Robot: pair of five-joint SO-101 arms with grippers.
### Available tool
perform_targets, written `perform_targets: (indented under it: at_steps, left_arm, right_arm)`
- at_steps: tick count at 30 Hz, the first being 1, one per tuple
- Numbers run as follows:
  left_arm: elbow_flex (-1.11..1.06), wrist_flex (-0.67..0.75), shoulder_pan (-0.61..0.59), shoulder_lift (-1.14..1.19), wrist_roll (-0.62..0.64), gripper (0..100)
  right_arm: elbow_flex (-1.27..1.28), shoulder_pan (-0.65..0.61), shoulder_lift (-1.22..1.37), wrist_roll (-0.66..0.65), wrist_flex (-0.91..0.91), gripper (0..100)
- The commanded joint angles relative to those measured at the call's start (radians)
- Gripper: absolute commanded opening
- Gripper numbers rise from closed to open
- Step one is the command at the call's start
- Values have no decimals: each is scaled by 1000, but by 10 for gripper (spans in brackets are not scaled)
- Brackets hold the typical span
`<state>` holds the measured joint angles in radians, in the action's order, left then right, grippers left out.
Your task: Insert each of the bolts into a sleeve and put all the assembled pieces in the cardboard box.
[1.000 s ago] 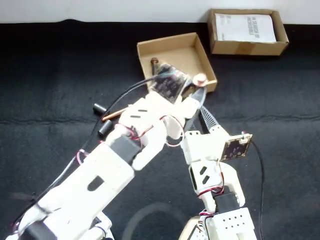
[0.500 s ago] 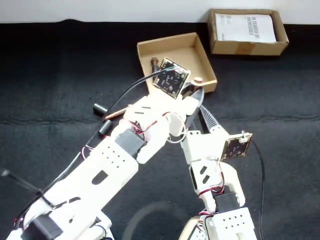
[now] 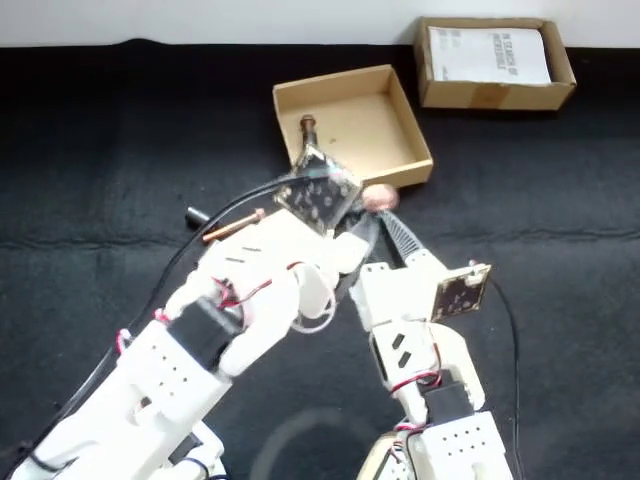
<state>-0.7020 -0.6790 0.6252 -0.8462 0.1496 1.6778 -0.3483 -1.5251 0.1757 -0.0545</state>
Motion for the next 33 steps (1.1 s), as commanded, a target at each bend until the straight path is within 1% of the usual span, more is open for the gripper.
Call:
perform_targets:
  at_steps: [1,10,13,17,22,25,28,33]
  left_arm:
    - [-30,18,5,-39,5,14]
    - [-24,21,1,-62,5,13]
    - [-22,21,-35,-122,5,11]
    - [-19,21,-136,-211,6,10]
    - [-25,14,-341,-285,9,10]
    - [-25,-54,-438,-269,9,10]
    - [-41,-133,-490,-234,9,10]
    - [-166,-141,-526,-217,9,10]
  right_arm:
    - [131,2,-2,-8,-8,6]
    - [131,2,-2,-8,-7,6]
    - [131,2,-2,-8,-4,6]
    - [104,2,1,-8,12,6]
    - [-36,2,1,-2,157,6]
    - [-111,1,2,-2,206,6]
    - [-186,-2,4,-2,265,6]
    - [-292,-4,4,-2,371,6]
